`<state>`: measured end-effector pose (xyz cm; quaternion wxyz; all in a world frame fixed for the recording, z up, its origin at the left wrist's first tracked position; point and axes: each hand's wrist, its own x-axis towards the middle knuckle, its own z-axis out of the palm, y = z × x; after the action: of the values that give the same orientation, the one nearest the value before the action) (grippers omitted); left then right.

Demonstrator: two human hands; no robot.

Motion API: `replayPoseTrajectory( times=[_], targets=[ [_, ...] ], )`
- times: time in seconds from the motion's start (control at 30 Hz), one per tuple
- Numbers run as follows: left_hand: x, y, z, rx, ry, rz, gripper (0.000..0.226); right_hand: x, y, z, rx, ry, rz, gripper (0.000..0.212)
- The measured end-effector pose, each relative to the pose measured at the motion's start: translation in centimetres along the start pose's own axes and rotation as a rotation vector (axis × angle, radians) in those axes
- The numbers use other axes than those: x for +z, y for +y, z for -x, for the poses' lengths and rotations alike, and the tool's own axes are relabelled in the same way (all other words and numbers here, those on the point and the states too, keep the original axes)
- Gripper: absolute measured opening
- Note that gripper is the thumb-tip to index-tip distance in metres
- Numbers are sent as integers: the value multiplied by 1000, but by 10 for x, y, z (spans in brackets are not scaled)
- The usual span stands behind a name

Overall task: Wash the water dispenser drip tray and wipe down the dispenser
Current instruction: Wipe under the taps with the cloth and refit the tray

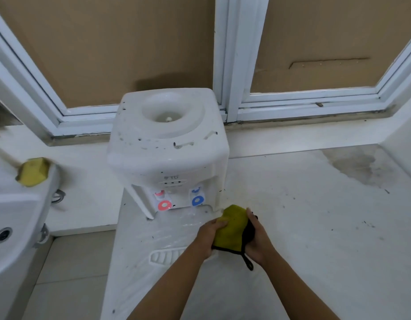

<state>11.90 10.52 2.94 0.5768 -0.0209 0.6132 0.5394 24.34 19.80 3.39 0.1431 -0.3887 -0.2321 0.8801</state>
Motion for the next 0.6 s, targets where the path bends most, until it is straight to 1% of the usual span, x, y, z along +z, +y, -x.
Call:
replayPoseTrajectory(
  times=[0.1, 0.2, 0.27, 0.37, 0.5, 0.6],
  targets=[
    [-18, 0, 24, -7, -59, -1, 42, 12, 23, 8, -15, 1, -114, 59],
    [-34, -4, 45, -37, -120, -66, 35, 24, 45, 12, -8, 5, -179, 55],
    [-45, -7, 52, 7, -129, -115, 34, 33, 61, 11, -26, 19, -197, 54],
    [-60, -10, 61, 85, -77, -154, 35, 48, 81, 10, -43, 41, -233, 54],
    [-83, -9, 73, 200, 57, -175, 25, 67, 99, 9, 13, 12, -237, 62],
    [-102, -4, 77, 247, 109, -175, 20, 81, 111, 5, 22, 15, -226, 63]
  ],
)
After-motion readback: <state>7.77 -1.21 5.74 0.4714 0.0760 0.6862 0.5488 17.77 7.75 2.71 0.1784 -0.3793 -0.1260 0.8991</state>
